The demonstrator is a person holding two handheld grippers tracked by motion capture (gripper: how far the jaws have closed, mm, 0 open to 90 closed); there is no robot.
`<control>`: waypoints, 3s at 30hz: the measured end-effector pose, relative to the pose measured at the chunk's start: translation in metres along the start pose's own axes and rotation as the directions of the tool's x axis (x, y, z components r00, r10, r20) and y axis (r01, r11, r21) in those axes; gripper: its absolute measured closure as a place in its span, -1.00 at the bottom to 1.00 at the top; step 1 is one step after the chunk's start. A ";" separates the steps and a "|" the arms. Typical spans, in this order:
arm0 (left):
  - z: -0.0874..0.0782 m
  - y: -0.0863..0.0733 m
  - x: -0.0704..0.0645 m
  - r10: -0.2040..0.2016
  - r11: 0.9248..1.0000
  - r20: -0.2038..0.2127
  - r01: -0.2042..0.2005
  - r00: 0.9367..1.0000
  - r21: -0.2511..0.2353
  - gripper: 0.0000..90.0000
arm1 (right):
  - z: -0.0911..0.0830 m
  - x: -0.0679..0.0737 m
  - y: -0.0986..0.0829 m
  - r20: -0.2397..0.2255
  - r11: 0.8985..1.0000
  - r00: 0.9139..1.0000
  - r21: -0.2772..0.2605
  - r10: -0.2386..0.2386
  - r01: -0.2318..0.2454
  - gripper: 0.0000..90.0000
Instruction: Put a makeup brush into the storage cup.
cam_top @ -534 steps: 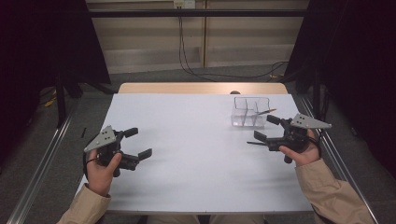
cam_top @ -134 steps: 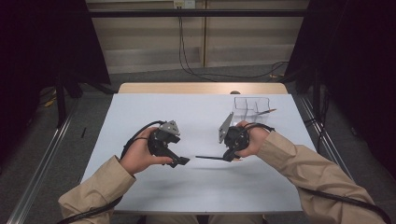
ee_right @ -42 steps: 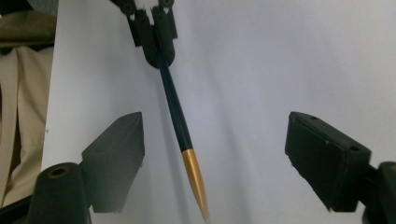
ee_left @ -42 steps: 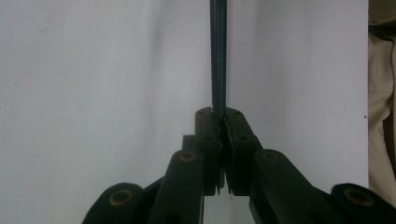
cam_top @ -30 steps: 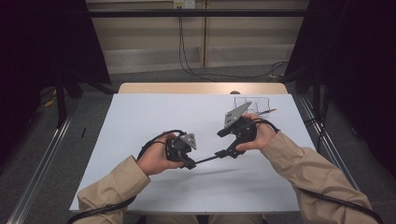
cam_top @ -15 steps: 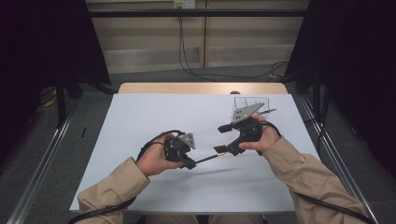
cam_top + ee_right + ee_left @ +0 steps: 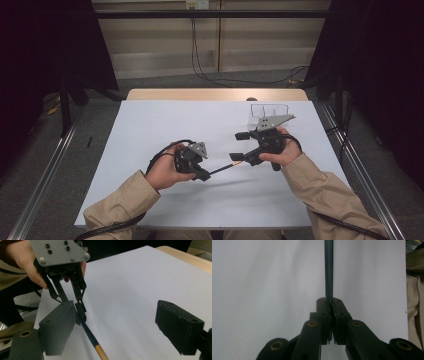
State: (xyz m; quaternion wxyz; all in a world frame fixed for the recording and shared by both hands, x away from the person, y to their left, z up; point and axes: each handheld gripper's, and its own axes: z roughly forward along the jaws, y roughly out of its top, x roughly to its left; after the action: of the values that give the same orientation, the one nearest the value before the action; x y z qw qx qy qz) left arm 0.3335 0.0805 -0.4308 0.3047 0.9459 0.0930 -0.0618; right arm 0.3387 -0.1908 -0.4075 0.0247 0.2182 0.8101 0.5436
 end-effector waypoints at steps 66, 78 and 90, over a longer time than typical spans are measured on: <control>-0.005 -0.010 0.002 -0.132 0.867 -0.032 0.100 0.991 -0.488 0.90 | 0.002 0.001 -0.001 -0.021 0.991 0.998 -0.120 0.053 -0.055 0.09; -0.002 -0.007 0.003 -0.133 0.862 -0.025 0.103 0.991 -0.497 0.90 | 0.000 0.000 0.000 -0.034 0.984 0.995 -0.149 0.098 -0.102 0.66; 0.008 0.001 0.004 -0.129 0.864 -0.012 0.106 0.992 -0.493 0.90 | 0.001 -0.002 0.003 -0.068 0.972 0.986 -0.172 0.150 -0.160 0.79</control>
State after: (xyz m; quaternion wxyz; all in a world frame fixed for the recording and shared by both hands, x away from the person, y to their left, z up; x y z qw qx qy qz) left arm 0.3374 0.0756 -0.4375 0.5284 0.8312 0.1697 -0.0337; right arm 0.3414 -0.1898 -0.4054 -0.0207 0.2628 0.7394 0.6194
